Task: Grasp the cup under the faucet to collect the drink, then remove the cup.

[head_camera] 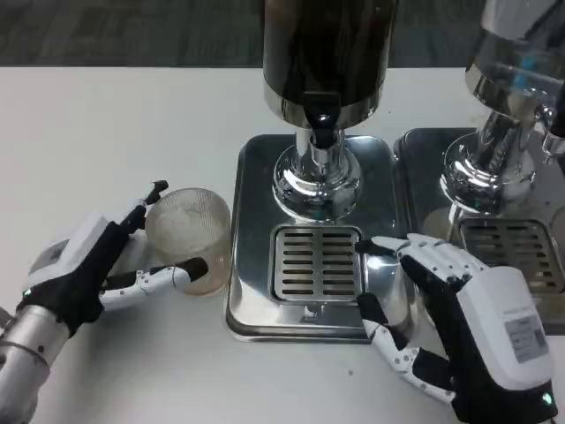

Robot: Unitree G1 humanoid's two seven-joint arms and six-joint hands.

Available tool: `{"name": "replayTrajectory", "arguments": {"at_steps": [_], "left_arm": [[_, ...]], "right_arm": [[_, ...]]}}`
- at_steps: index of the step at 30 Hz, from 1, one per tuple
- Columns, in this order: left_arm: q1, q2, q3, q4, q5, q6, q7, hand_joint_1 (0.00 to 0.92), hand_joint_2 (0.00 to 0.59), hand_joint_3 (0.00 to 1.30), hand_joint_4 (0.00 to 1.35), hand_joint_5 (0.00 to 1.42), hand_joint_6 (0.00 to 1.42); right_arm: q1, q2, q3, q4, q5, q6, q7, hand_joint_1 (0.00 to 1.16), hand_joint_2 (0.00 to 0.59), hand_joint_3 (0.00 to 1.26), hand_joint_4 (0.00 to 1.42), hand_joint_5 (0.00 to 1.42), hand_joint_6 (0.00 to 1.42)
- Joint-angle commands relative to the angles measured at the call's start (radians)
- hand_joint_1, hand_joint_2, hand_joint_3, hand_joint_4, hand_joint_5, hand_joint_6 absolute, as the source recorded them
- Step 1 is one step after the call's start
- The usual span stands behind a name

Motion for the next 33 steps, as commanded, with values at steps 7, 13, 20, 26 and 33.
{"name": "replayTrajectory", "arguments": {"at_steps": [7, 13, 20, 26, 33], "left_arm": [[-0.044, -0.013, -0.031, 0.065, 0.007, -0.015, 0.003, 0.170, 0.025, 0.08, 0.11, 0.23, 0.20], [-0.061, -0.020, -0.037, 0.078, 0.012, -0.028, 0.022, 0.170, 0.025, 0.08, 0.11, 0.23, 0.20], [-0.079, -0.030, -0.051, 0.085, 0.021, -0.037, 0.025, 0.172, 0.032, 0.09, 0.11, 0.24, 0.21], [-0.091, -0.033, -0.064, 0.100, 0.023, -0.037, 0.021, 0.178, 0.043, 0.10, 0.12, 0.25, 0.22], [-0.098, -0.035, -0.076, 0.109, 0.021, -0.038, 0.020, 0.186, 0.058, 0.13, 0.16, 0.27, 0.24]], "right_arm": [[-0.005, -0.011, 0.005, 0.010, 0.012, -0.012, -0.002, 0.43, 0.443, 0.42, 0.40, 0.35, 0.46], [-0.002, -0.012, 0.003, 0.006, 0.013, -0.007, -0.001, 0.43, 0.443, 0.42, 0.40, 0.36, 0.46], [0.005, -0.013, 0.000, 0.001, 0.018, -0.004, 0.001, 0.43, 0.443, 0.42, 0.40, 0.36, 0.47], [0.014, -0.011, -0.001, -0.008, 0.022, -0.002, 0.003, 0.43, 0.443, 0.43, 0.41, 0.36, 0.47], [0.025, -0.008, -0.003, -0.016, 0.023, 0.000, 0.002, 0.43, 0.443, 0.43, 0.41, 0.37, 0.49]]}}
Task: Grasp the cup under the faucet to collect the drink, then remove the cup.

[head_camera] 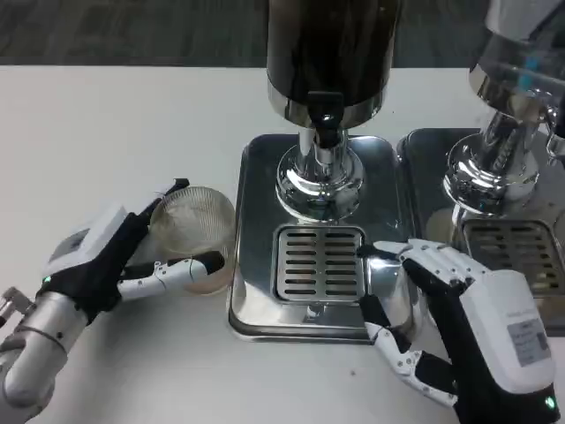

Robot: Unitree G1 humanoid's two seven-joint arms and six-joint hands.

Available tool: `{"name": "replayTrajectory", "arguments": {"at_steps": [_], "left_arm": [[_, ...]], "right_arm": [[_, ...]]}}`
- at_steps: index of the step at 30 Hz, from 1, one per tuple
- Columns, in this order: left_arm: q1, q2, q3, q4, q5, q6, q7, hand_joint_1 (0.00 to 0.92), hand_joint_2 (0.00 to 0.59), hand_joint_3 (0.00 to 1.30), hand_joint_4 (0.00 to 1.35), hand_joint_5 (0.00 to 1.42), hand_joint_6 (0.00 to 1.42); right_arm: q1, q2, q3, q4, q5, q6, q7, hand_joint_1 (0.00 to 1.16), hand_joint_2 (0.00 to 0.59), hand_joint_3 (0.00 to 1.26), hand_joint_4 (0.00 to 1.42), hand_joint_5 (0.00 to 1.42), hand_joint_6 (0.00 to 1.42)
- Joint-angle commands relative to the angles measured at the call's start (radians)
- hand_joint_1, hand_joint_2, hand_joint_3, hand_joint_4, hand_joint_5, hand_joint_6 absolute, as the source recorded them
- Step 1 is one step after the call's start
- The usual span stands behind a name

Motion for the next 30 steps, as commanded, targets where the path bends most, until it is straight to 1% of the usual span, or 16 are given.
{"name": "replayTrajectory", "arguments": {"at_steps": [1, 5, 11, 14, 19, 20, 24, 30], "left_arm": [[-0.011, -0.009, -0.013, 0.011, 0.018, -0.012, 0.000, 0.190, 0.066, 0.14, 0.17, 0.28, 0.25], [-0.010, -0.009, -0.016, 0.007, 0.023, -0.007, 0.008, 0.200, 0.084, 0.18, 0.20, 0.32, 0.28], [0.007, -0.012, -0.007, -0.007, 0.037, -0.012, 0.083, 0.217, 0.124, 0.28, 0.31, 0.41, 0.37], [0.016, -0.015, -0.001, -0.012, 0.048, -0.020, 0.131, 0.209, 0.142, 0.34, 0.38, 0.48, 0.44], [0.025, -0.019, -0.001, -0.013, 0.056, -0.039, 0.186, 0.179, 0.163, 0.42, 0.48, 0.59, 0.60], [0.025, -0.020, 0.000, -0.011, 0.057, -0.042, 0.191, 0.178, 0.170, 0.42, 0.49, 0.61, 0.61], [0.022, -0.023, 0.002, -0.001, 0.059, -0.046, 0.198, 0.164, 0.178, 0.44, 0.51, 0.65, 0.65], [0.026, -0.026, 0.008, 0.012, 0.060, -0.055, 0.220, 0.163, 0.181, 0.44, 0.53, 0.66, 0.68]], "right_arm": [[0.012, -0.003, -0.003, -0.013, 0.011, 0.001, 0.001, 0.43, 0.443, 0.43, 0.41, 0.37, 0.49], [0.014, -0.003, -0.003, -0.015, 0.011, 0.000, 0.001, 0.43, 0.443, 0.43, 0.41, 0.37, 0.49], [0.015, -0.002, -0.003, -0.015, 0.014, -0.001, 0.000, 0.43, 0.441, 0.43, 0.41, 0.37, 0.49], [0.016, -0.002, -0.002, -0.014, 0.015, -0.002, 0.000, 0.43, 0.442, 0.43, 0.41, 0.37, 0.49], [0.014, 0.000, -0.002, -0.013, 0.015, -0.004, -0.002, 0.43, 0.443, 0.43, 0.41, 0.37, 0.49], [0.013, 0.000, -0.002, -0.012, 0.016, -0.005, -0.002, 0.43, 0.443, 0.43, 0.41, 0.37, 0.49], [0.010, -0.001, -0.003, -0.011, 0.018, -0.006, 0.000, 0.43, 0.443, 0.42, 0.41, 0.37, 0.49], [0.006, -0.004, -0.004, -0.008, 0.022, -0.009, 0.002, 0.44, 0.439, 0.42, 0.41, 0.37, 0.49]]}}
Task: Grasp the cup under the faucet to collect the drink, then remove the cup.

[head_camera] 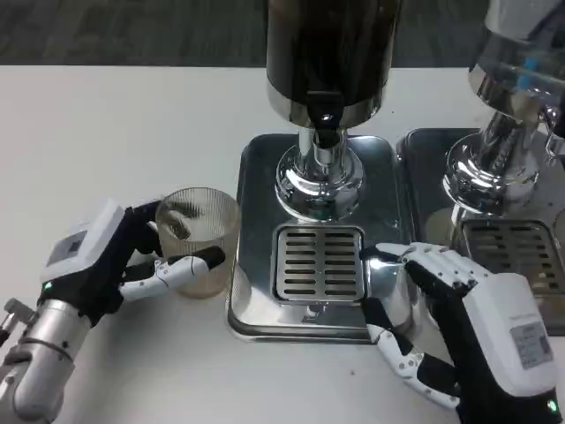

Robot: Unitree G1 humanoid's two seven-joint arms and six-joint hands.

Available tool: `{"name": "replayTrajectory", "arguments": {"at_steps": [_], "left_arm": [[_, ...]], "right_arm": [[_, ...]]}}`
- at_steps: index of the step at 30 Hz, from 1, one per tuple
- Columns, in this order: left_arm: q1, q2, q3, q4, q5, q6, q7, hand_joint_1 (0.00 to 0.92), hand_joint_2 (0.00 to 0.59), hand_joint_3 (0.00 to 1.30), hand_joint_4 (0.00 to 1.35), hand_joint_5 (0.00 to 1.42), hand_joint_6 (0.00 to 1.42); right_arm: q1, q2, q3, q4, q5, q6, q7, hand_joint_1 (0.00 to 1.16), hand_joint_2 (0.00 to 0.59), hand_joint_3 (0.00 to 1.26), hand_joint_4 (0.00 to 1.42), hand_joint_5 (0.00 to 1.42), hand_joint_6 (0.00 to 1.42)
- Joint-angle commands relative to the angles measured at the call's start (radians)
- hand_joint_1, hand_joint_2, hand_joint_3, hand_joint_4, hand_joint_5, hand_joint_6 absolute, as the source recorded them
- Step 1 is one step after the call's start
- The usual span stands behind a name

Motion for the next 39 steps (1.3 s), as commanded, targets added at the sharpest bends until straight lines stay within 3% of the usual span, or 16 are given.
{"name": "replayTrajectory", "arguments": {"at_steps": [1, 11, 39], "left_arm": [[0.007, -0.007, 0.014, 0.010, -0.005, -0.029, 0.050, 0.163, 0.181, 0.45, 0.53, 0.67, 0.68], [0.033, 0.002, 0.029, 0.002, -0.004, -0.053, 0.126, 0.168, 0.188, 0.46, 0.55, 0.68, 0.70], [0.068, 0.012, 0.066, -0.022, -0.002, -0.110, 0.168, 0.191, 0.204, 0.49, 0.58, 0.73, 0.78]], "right_arm": [[-0.005, -0.006, -0.003, -0.002, 0.013, -0.010, 0.002, 0.44, 0.438, 0.42, 0.41, 0.37, 0.49], [-0.011, -0.009, 0.001, 0.004, 0.019, -0.013, 0.000, 0.44, 0.435, 0.42, 0.41, 0.37, 0.49], [0.012, -0.009, -0.001, -0.011, 0.026, -0.018, 0.007, 0.46, 0.442, 0.42, 0.41, 0.37, 0.45]]}}
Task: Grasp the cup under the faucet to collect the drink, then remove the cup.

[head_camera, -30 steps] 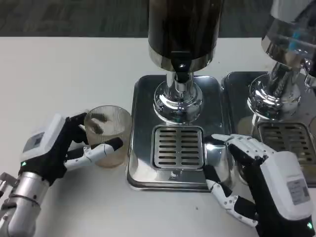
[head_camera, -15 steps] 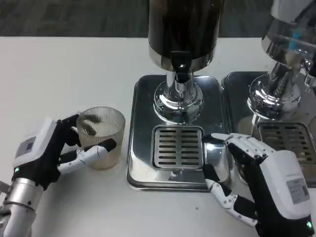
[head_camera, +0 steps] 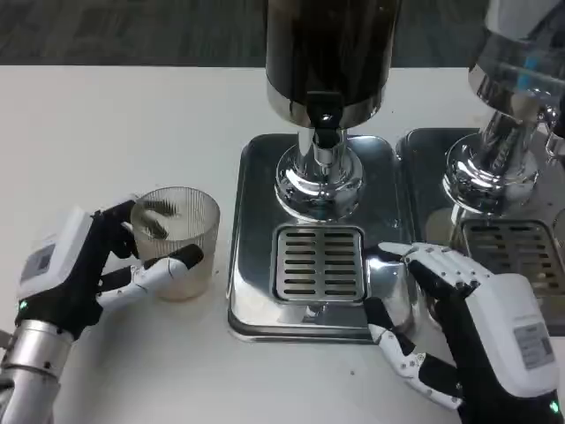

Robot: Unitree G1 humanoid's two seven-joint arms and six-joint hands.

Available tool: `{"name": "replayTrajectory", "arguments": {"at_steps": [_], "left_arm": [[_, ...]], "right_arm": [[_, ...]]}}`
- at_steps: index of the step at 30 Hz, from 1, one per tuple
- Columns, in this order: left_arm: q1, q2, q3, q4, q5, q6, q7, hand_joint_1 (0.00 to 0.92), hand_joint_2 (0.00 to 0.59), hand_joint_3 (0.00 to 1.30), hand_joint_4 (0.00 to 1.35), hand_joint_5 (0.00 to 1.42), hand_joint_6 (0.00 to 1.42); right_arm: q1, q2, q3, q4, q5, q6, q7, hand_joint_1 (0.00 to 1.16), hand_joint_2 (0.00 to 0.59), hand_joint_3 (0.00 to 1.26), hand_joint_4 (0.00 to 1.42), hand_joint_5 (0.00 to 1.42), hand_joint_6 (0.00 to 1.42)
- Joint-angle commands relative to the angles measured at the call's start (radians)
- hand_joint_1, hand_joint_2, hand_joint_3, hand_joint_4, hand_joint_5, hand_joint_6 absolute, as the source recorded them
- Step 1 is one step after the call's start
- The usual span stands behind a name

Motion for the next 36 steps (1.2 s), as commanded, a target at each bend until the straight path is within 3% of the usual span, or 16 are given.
{"name": "replayTrajectory", "arguments": {"at_steps": [1, 11, 36], "left_arm": [[0.004, 0.008, 0.019, -0.024, -0.010, -0.032, 0.028, 0.192, 0.204, 0.49, 0.58, 0.73, 0.78], [-0.006, -0.013, 0.027, -0.055, -0.012, -0.054, 0.020, 0.195, 0.206, 0.50, 0.60, 0.74, 0.79], [-0.154, -0.155, -0.067, 0.016, 0.042, 0.008, -0.030, 0.196, 0.207, 0.50, 0.60, 0.74, 0.78]], "right_arm": [[0.009, -0.007, -0.002, -0.014, 0.009, -0.010, 0.006, 0.46, 0.442, 0.42, 0.41, 0.37, 0.45], [0.016, -0.008, -0.006, -0.029, 0.010, -0.011, 0.008, 0.47, 0.442, 0.42, 0.41, 0.38, 0.45], [0.096, 0.023, -0.016, -0.124, -0.012, 0.024, 0.003, 0.47, 0.442, 0.42, 0.41, 0.38, 0.42]]}}
